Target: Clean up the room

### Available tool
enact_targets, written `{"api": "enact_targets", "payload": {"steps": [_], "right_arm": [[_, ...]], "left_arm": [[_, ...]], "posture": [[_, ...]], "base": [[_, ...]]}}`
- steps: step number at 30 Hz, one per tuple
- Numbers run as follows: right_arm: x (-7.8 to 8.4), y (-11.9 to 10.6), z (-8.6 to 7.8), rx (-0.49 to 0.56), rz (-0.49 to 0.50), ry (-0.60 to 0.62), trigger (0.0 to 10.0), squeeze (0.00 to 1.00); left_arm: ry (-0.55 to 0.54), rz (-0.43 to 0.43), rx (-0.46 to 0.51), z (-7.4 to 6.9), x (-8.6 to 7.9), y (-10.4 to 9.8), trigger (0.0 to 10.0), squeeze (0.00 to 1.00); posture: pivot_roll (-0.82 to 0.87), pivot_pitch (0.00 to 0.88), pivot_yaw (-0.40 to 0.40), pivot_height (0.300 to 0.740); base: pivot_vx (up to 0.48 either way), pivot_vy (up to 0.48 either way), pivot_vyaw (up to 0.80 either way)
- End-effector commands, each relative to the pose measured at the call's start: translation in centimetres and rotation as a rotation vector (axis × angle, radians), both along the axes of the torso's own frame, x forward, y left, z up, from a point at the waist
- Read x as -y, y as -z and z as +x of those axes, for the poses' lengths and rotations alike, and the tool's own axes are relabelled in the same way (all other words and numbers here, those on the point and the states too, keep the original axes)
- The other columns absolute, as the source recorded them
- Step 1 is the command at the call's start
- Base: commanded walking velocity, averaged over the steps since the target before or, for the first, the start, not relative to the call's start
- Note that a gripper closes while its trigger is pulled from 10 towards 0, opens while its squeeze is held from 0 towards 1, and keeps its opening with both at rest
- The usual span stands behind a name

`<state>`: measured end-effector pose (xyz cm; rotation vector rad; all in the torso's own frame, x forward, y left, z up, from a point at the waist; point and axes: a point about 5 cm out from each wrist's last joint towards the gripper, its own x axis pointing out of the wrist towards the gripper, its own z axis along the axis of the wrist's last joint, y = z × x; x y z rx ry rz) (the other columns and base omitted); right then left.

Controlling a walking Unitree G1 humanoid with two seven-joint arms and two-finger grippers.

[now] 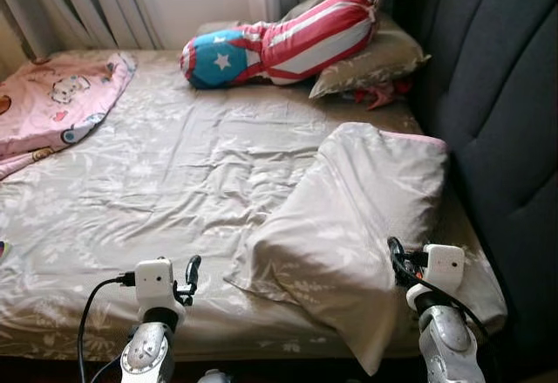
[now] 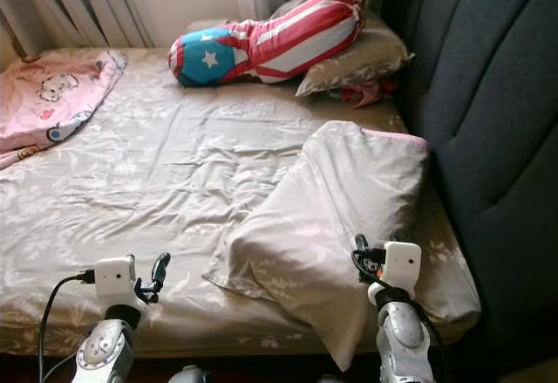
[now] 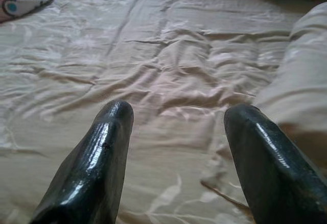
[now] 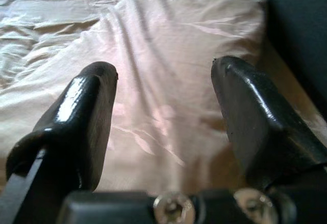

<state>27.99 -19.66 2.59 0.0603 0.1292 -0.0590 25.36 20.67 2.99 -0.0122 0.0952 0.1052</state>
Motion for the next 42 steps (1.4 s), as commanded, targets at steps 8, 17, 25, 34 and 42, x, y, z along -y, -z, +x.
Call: {"api": "enact_targets", "payload": {"steps": [8,17,25,34,42], "right_arm": [[0.6,0.8,-0.3,-0.059,-0.014,0.031,10.0,0.00],[1.2,2.4,-0.8,-0.166,0.017,0.063,10.0,0.95],[1.7,3.2,-0.8,-0.250,0.053,0.089,10.0,1.00],[1.6,3.8,-1.3,-0.288,0.093,0.030,10.0,1.00],[1.8,4.5,-1.8,-0.342,0.113,0.059,10.0,1.00]], "left_arm": [[-0.018,-0.010,0.002,0.0,-0.3,-0.1,10.0,0.00],[-0.014,0.002,-0.001,-0.3,-0.6,-0.3,10.0,0.00],[-0.010,0.016,-0.004,-0.6,-0.7,-0.4,10.0,0.00],[-0.012,0.016,-0.006,-0.7,-0.7,-0.4,10.0,0.00],[-0.018,0.017,-0.005,-0.8,-0.8,-0.6,10.0,0.00]], "posture": [[-0.18,0.097,0.035,0.663],[-0.17,0.103,0.048,0.663],[-0.15,0.100,0.057,0.663],[-0.15,0.090,0.056,0.663],[-0.14,0.103,0.057,0.663]], "base": [[0.278,0.000,0.00],[0.000,0.000,0.00],[0.000,0.000,0.00],[0.000,0.000,0.00],[0.000,0.000,0.00]]}}
